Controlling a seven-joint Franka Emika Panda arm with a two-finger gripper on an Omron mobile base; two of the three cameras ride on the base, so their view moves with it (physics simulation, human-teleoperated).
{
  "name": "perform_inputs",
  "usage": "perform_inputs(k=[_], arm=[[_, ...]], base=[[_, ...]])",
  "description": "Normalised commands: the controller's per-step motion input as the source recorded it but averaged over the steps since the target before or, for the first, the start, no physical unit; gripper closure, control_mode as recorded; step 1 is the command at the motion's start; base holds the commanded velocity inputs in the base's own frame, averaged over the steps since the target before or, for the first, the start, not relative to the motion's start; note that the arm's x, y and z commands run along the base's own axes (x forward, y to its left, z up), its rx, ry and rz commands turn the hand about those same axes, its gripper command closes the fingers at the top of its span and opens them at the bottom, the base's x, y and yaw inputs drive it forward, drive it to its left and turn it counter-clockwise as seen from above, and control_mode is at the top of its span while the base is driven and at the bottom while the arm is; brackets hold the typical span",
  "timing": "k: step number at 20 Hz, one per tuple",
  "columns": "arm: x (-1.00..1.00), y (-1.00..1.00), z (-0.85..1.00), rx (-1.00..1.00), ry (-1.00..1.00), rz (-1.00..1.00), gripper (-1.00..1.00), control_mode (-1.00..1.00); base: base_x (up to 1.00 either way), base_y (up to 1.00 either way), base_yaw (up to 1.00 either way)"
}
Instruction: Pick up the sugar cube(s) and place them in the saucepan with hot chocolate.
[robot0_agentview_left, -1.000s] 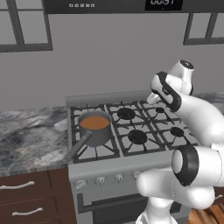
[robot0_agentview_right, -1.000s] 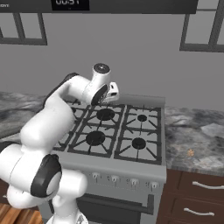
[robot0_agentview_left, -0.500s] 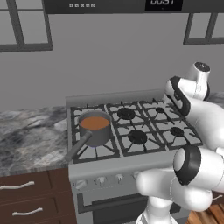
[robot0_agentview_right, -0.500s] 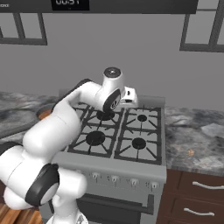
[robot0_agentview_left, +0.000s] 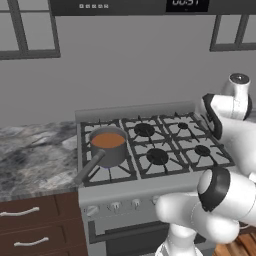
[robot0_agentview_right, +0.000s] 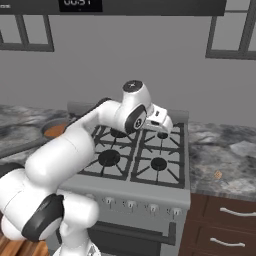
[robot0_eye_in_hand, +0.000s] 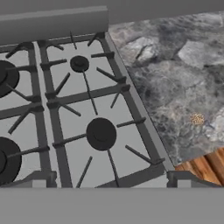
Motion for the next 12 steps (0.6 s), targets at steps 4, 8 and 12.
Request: perform_inputs(k=[4, 8, 12], arm=[[-0.6, -0.77, 0.0, 0.04, 0.0, -0.31, -1.0, -1.0], [-0.66, -0.94, 0.0, 0.09, 0.0, -0.32, -1.0, -1.0], [-0.5, -0.98, -0.01, 0.12, 0.0, -0.24, -1.0, -1.0]], base=[[0.0, 0.0, 0.0], [0.0, 0.0, 0.0], [0.0, 0.0, 0.0]])
